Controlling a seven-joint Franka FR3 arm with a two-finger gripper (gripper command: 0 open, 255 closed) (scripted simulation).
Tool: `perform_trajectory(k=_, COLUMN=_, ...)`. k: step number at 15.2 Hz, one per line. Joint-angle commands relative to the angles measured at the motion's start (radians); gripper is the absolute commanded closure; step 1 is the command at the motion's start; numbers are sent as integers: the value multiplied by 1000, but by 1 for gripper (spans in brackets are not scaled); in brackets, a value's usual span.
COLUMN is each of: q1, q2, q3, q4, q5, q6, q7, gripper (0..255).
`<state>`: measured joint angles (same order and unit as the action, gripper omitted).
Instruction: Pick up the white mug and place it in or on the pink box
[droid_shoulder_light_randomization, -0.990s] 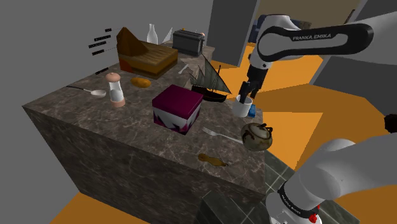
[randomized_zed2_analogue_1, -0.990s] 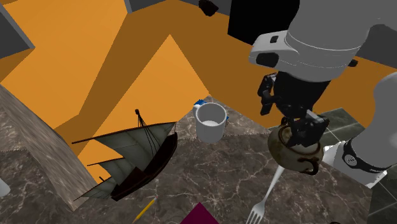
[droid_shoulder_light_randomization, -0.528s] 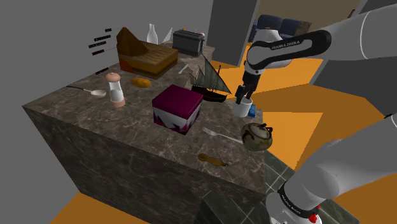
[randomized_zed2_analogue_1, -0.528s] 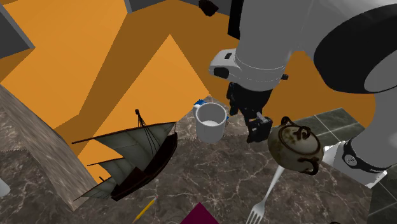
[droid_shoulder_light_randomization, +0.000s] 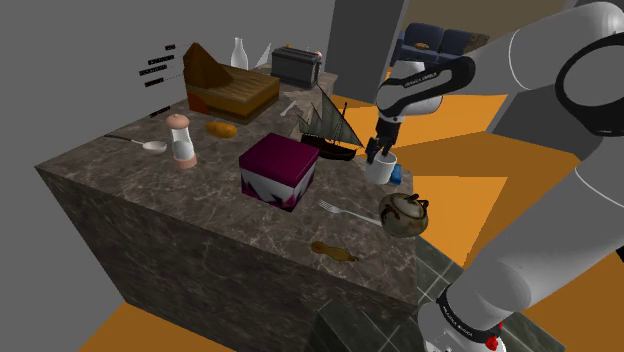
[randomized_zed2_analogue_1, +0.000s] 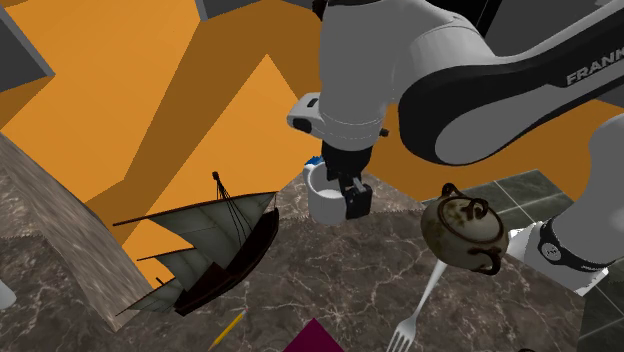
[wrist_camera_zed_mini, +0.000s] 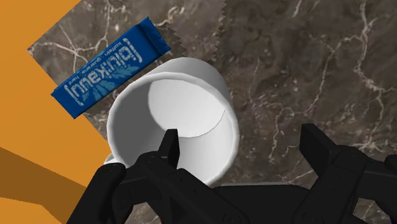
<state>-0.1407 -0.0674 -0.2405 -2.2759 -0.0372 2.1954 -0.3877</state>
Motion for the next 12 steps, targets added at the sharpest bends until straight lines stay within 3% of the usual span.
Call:
perform_trajectory(k=1, q1=-1, q2=22, q3=-2, q4=-6, q5=5, q6=29, q7=-6, gripper=0)
perform_trajectory(k=5, q1=-2, q2=58, q3=-4, q4=-34, q5=14, q6=91, q7=-13, gripper=0)
perform_trajectory(k=12, q1=-2, q2=58, q3=-4, q4=-34, q5=14, q6=91, q7=-13, gripper=0)
